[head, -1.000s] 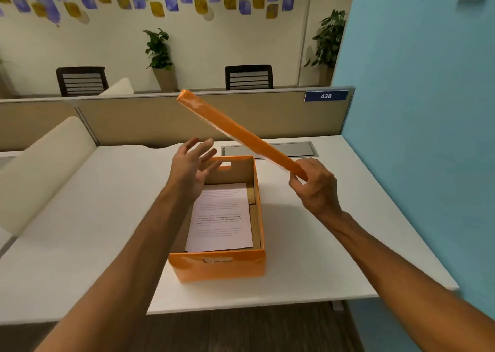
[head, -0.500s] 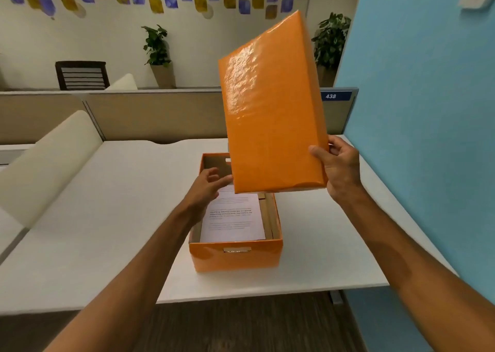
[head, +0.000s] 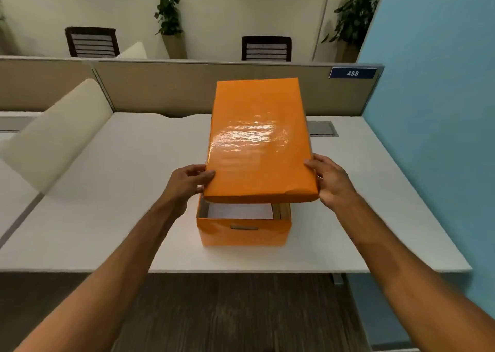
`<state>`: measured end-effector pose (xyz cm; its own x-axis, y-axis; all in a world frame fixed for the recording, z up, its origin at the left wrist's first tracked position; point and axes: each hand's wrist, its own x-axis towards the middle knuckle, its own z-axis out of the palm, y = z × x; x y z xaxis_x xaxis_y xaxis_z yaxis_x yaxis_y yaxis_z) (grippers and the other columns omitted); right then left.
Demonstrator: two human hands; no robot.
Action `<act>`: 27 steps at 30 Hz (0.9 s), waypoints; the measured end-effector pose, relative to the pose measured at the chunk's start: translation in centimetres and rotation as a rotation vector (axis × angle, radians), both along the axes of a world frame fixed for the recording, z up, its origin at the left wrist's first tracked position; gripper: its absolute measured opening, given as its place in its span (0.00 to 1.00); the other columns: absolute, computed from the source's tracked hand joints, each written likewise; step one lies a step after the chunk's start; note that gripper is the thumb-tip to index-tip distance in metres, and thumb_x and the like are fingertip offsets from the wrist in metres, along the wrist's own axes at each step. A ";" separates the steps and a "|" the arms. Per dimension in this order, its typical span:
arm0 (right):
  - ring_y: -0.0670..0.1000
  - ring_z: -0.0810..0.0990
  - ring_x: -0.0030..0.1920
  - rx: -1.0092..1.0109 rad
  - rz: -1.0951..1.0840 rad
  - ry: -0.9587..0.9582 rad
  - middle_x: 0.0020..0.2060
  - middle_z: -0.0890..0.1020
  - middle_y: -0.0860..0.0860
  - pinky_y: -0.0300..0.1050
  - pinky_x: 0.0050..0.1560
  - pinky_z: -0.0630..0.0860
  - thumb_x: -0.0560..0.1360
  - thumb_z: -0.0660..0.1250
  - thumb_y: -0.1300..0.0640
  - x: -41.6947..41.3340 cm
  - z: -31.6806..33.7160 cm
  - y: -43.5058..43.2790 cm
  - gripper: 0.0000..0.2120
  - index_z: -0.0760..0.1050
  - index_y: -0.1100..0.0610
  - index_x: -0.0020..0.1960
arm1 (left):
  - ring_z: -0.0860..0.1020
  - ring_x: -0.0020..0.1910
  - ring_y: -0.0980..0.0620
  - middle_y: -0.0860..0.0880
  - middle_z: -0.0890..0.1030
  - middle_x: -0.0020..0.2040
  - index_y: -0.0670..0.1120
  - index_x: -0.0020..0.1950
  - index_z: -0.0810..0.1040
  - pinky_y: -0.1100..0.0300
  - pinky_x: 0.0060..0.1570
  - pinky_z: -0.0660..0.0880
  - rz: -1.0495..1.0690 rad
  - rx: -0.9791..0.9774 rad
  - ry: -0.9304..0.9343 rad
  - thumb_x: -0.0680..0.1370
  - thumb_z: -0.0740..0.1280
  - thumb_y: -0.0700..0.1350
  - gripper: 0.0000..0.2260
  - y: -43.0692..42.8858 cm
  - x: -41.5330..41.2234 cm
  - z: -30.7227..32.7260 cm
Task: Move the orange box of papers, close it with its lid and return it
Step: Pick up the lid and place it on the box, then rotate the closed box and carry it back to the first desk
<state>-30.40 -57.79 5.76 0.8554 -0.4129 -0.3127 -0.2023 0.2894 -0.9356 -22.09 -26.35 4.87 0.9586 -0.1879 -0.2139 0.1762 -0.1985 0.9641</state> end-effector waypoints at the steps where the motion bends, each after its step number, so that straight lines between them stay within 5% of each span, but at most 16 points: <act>1: 0.55 0.81 0.53 -0.003 0.017 0.018 0.57 0.81 0.49 0.49 0.37 0.82 0.74 0.73 0.51 0.1 -0.5 0.1 0.20 0.74 0.48 0.64 | 0.80 0.58 0.43 0.46 0.81 0.61 0.43 0.69 0.76 0.53 0.50 0.79 0.012 -0.001 0.005 0.78 0.70 0.50 0.21 0.4 0.1 -0.3; 6: 0.56 0.78 0.56 -0.091 0.089 0.137 0.59 0.80 0.54 0.54 0.50 0.75 0.76 0.70 0.51 0.8 -3.0 0.8 0.15 0.75 0.52 0.61 | 0.80 0.57 0.44 0.45 0.81 0.60 0.42 0.66 0.77 0.57 0.45 0.78 0.003 0.022 0.058 0.76 0.71 0.52 0.21 1.8 0.3 -1.8; 13: 0.60 0.75 0.61 -0.137 0.161 0.280 0.61 0.77 0.54 0.61 0.52 0.75 0.79 0.66 0.51 1.2 -5.9 2.2 0.17 0.72 0.53 0.67 | 0.77 0.64 0.41 0.44 0.79 0.65 0.43 0.68 0.76 0.40 0.67 0.72 0.004 0.090 0.110 0.76 0.70 0.54 0.24 2.8 1.0 -4.8; 27: 0.59 0.75 0.58 -0.258 0.174 0.332 0.58 0.75 0.52 0.64 0.56 0.73 0.81 0.63 0.53 2.0 -7.1 1.9 0.20 0.69 0.55 0.72 | 0.79 0.59 0.43 0.44 0.79 0.65 0.42 0.71 0.74 0.52 0.51 0.78 -0.009 0.054 0.150 0.77 0.69 0.52 0.25 2.8 0.6 -7.2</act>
